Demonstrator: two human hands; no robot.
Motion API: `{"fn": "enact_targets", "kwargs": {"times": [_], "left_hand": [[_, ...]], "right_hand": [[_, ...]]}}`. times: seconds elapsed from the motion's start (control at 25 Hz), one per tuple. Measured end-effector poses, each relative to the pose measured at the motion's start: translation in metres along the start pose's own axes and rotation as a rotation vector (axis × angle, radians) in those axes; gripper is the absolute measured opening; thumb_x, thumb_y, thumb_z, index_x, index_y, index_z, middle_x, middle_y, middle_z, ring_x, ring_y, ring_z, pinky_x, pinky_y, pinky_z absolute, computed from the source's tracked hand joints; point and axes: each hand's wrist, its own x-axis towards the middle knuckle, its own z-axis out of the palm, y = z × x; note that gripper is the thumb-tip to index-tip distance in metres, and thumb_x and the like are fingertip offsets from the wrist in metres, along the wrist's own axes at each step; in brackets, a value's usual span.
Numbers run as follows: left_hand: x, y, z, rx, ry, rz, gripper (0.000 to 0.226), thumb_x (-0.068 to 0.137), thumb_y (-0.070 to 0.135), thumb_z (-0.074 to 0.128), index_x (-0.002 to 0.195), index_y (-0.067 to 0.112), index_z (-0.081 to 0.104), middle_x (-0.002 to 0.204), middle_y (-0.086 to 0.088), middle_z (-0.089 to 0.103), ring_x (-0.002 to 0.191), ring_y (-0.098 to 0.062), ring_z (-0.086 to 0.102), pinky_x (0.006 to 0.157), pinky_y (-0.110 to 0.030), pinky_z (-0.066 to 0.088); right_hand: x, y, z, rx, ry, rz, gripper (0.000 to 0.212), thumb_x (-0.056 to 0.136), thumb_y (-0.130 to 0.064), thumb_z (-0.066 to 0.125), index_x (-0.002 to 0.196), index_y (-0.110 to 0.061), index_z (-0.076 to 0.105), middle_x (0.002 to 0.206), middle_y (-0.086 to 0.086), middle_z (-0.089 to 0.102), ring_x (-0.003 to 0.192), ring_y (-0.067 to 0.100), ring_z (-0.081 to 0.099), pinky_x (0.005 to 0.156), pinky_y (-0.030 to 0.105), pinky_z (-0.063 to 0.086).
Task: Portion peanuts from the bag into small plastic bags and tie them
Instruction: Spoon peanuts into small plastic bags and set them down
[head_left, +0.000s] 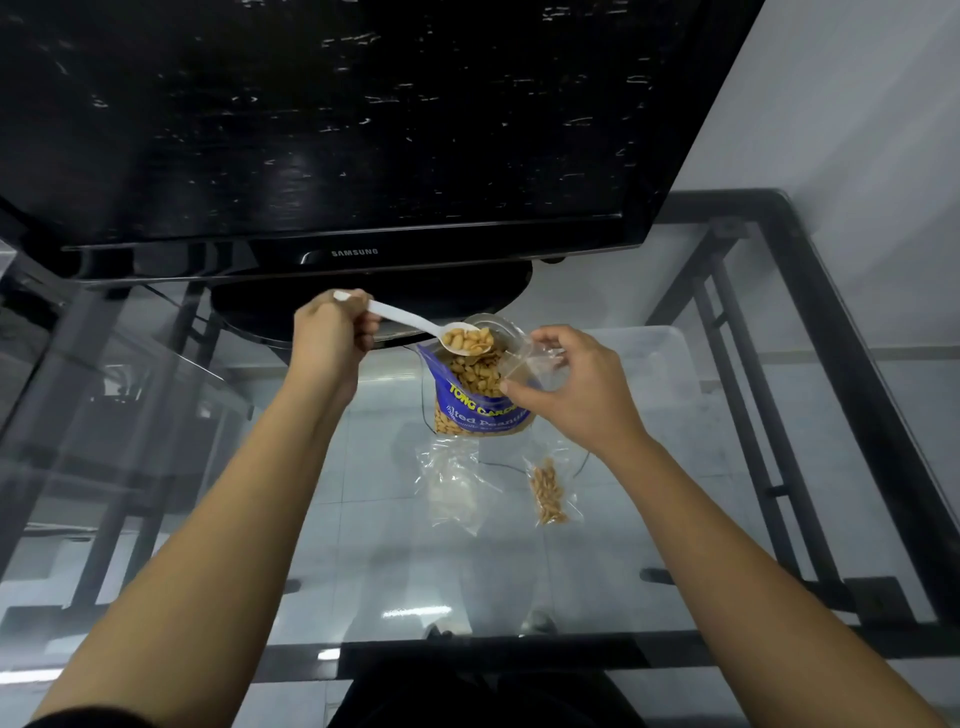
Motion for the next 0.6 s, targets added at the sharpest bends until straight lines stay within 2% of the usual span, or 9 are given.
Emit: {"fn": "enact_targets", "kwargs": {"times": [0.08,0.2,0.32,0.44,0.52,0.6], "left_hand": [[0.000,0.013,0.000,0.016,-0.027,0.028,0.021,0.090,0.003,0.044,0.076,0.012,0.057,0.065,-0.003,0.050,0.054,-0.008,0.046,0.050,-0.016,0.037],[-0.011,0.030,0.013,0.197,-0.113,0.151,0.017,0.090,0.009,0.049,0.078,0.013,0.060,0.065,-0.001,0.054,0.055,-0.008,0.049,0.054,-0.018,0.040],[-0.035,0.047,0.034,0.492,-0.235,0.452,0.011,0.088,0.015,0.054,0.082,0.014,0.062,0.065,0.001,0.059,0.055,-0.005,0.055,0.059,-0.019,0.046],[-0.054,0.061,0.042,0.753,-0.486,0.753,0.013,0.089,0.022,0.055,0.085,0.013,0.064,0.074,-0.007,0.067,0.066,-0.015,0.063,0.069,-0.034,0.054],[-0.057,0.068,0.038,0.766,-0.545,0.865,0.017,0.090,0.025,0.056,0.087,0.011,0.065,0.078,-0.009,0.068,0.068,-0.018,0.064,0.071,-0.038,0.054],[-0.059,0.073,0.034,0.707,-0.568,0.902,0.015,0.090,0.023,0.057,0.088,0.010,0.065,0.077,-0.009,0.066,0.066,-0.012,0.062,0.069,-0.034,0.052]], "right_hand": [[0.002,-0.005,0.004,0.000,-0.011,-0.007,0.053,0.064,-0.036,0.082,0.109,-0.018,0.058,0.102,-0.007,0.062,0.089,0.009,0.056,0.070,0.014,0.045],[0.003,-0.013,0.012,0.075,0.011,-0.014,0.051,0.064,-0.037,0.082,0.106,-0.021,0.059,0.101,-0.008,0.064,0.091,0.006,0.058,0.077,0.020,0.049],[0.003,-0.020,0.021,0.199,0.071,0.017,0.047,0.063,-0.034,0.083,0.103,-0.022,0.061,0.096,-0.009,0.065,0.087,0.003,0.060,0.078,0.017,0.049],[0.002,-0.024,0.023,0.301,0.122,-0.002,0.043,0.067,-0.029,0.082,0.104,-0.020,0.061,0.090,-0.008,0.067,0.080,0.000,0.061,0.071,0.015,0.050],[0.001,-0.025,0.021,0.369,0.143,-0.019,0.042,0.070,-0.026,0.080,0.106,-0.018,0.061,0.090,-0.012,0.065,0.079,-0.003,0.060,0.068,0.011,0.049],[0.001,-0.024,0.018,0.416,0.166,-0.014,0.041,0.071,-0.024,0.079,0.107,-0.017,0.061,0.092,-0.013,0.064,0.081,-0.005,0.059,0.068,0.008,0.047]]}}
